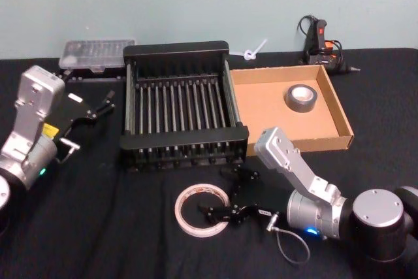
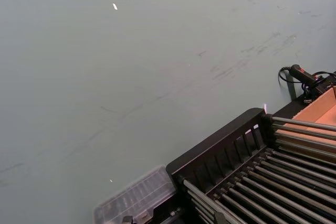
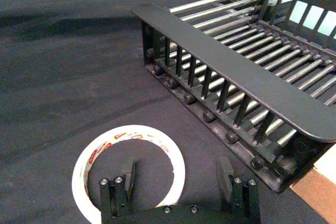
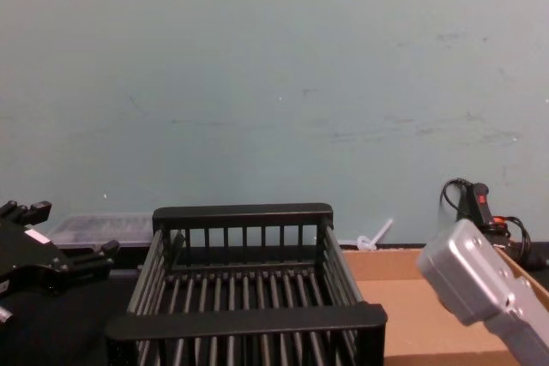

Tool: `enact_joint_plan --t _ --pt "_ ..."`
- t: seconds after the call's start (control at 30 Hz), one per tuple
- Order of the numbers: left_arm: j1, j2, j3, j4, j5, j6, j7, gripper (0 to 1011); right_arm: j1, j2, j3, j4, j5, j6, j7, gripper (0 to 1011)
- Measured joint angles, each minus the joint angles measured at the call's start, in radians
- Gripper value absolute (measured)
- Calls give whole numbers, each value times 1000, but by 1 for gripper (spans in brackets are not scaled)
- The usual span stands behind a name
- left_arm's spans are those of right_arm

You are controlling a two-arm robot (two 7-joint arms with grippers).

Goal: Pick up the white tape and place it into the black box , Pick up the silver tape and place it into the brown box.

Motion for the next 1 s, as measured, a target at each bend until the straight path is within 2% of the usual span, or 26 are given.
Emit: enact_joint_plan --t 0.63,0.77,0.9,1.0 --pt "0 0 0 0 0 0 0 1001 -4 -1 2 -1 -4 5 -4 995" --pt "0 0 0 0 0 0 0 1001 -3 -1 2 -1 -3 5 -4 924" --pt "0 0 0 0 0 0 0 1001 -3 -1 2 -1 -3 5 -4 791" --pt "0 0 0 0 0 0 0 1001 -3 -1 2 -1 -3 5 -3 735"
